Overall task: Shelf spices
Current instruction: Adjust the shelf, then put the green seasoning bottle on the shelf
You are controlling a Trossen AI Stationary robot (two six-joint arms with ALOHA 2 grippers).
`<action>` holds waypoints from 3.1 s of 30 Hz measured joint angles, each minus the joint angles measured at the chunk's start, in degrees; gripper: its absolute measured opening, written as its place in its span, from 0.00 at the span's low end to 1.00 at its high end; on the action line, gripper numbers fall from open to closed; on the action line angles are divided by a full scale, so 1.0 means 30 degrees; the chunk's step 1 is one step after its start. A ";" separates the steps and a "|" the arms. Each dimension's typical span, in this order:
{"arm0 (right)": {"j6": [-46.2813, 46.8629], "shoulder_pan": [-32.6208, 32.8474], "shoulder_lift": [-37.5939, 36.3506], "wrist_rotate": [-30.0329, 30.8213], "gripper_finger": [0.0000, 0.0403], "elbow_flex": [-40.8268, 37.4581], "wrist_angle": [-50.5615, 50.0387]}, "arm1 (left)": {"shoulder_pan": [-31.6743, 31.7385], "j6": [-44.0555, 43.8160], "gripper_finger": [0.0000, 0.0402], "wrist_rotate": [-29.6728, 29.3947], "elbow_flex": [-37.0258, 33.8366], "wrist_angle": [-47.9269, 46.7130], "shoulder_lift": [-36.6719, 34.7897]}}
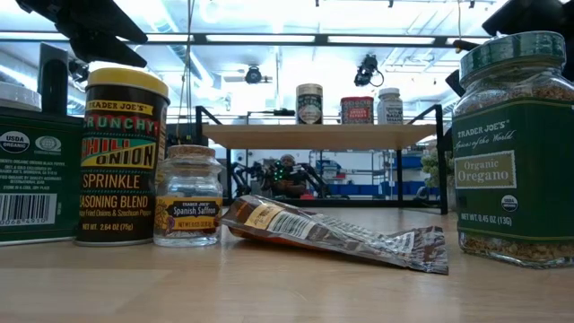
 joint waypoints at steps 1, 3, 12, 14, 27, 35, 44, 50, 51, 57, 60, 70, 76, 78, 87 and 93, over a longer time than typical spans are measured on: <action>0.0000 -0.0014 0.0000 -0.0004 0.00 0.0003 0.0000 | 0.0000 0.0000 0.97 0.0000 0.0000 0.0000 0.0000; 0.0017 -0.0014 0.0000 -0.0243 0.00 0.0003 0.0098 | 0.0000 0.0000 0.97 0.0000 0.0000 0.0000 0.0000; 0.1137 0.0971 -0.0573 -0.2364 0.01 0.0010 0.0226 | 0.0000 -0.0007 0.97 0.0007 0.0000 0.0129 0.0000; 0.1430 0.1473 -0.0724 -0.2373 0.00 0.0010 0.0228 | 0.0005 -0.0007 0.97 0.0009 0.0000 0.0273 0.0094; 0.4622 0.5757 -0.0246 -0.0243 0.00 0.0017 0.0223 | 0.0006 0.0058 0.97 0.0875 0.0006 0.1740 0.2463; 0.6519 0.7609 0.1472 0.0321 0.00 0.0017 0.0299 | 0.0007 0.0668 0.97 0.1511 0.0007 0.2391 0.4535; 0.8758 0.8354 0.4375 0.0288 0.00 0.0017 0.0299 | 0.0000 -0.0427 0.95 0.6170 0.2222 0.1420 0.5253; 0.9544 0.8386 0.5988 0.0083 0.00 0.0017 0.0638 | -0.0012 -0.0978 0.88 0.6967 0.4326 -0.1257 0.5703; 0.9540 0.8386 0.6192 0.0069 0.00 0.0017 0.0693 | -0.0015 -0.1279 0.87 0.7089 0.4609 -0.1828 0.5856; 0.9552 0.8386 0.6860 -0.0566 0.01 0.0017 0.0880 | -0.0015 -0.3698 0.79 0.7786 0.5004 -0.4609 0.7295; 0.9551 0.8386 0.6870 -0.0645 0.01 0.0017 0.0961 | -0.0015 -0.4593 0.72 0.7967 0.5005 -0.5938 0.8033; 0.9544 0.8386 0.6863 -0.0775 0.01 0.0017 0.1700 | -0.0015 -0.6141 0.26 0.9864 0.5005 -0.7743 0.8495; 0.8964 0.8401 0.6858 -0.0918 0.00 0.0017 0.2276 | -0.0037 -0.6713 0.02 1.0560 0.5005 -0.8788 0.8488; 0.8849 0.8401 0.6856 -0.1056 0.00 0.0017 0.2306 | -0.0037 -0.6638 0.02 1.0540 0.5005 -0.8737 0.8488; 0.6272 0.8213 0.6856 -0.1741 0.01 0.0017 0.2531 | -0.0037 -0.6513 0.02 0.9187 0.5005 -0.8731 0.8488; 0.5775 0.8226 0.6856 -0.2982 0.01 0.0017 0.2572 | -0.0037 -0.6513 0.01 0.9027 0.5005 -0.8283 0.8488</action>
